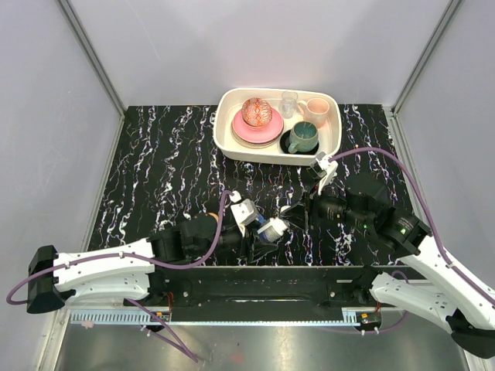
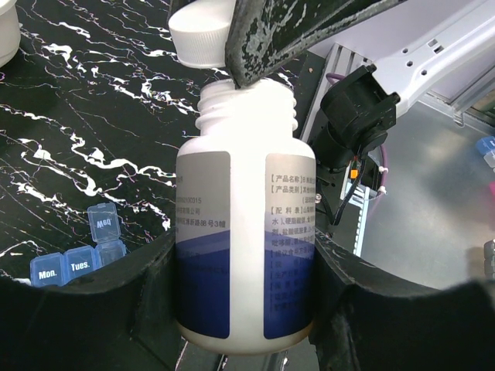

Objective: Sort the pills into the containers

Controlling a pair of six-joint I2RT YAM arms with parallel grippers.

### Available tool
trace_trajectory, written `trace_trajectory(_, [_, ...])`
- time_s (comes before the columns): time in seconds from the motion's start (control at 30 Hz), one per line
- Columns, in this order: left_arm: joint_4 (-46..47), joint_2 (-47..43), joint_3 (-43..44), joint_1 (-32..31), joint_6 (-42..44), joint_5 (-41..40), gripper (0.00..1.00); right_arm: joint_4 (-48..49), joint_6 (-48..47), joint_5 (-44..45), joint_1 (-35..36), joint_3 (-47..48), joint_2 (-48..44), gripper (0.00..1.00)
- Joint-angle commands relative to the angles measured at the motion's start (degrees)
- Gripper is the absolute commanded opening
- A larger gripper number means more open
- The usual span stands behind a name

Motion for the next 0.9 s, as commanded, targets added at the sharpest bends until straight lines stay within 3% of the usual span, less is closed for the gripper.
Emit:
trace_trajectory(0.0, [5.42,-2.06,1.33,0.01,-0.11,-1.01,0.00,-1.50,-0.35,-0.24,0.33,-0.63,-0.76,0.00])
trace_trajectory(0.87, [6.39,-4.08,-0.17,0.01,-0.64,-1.01,0.00,-1.59,0.61,-0.95,0.33,-1.33,-2.25,0.00])
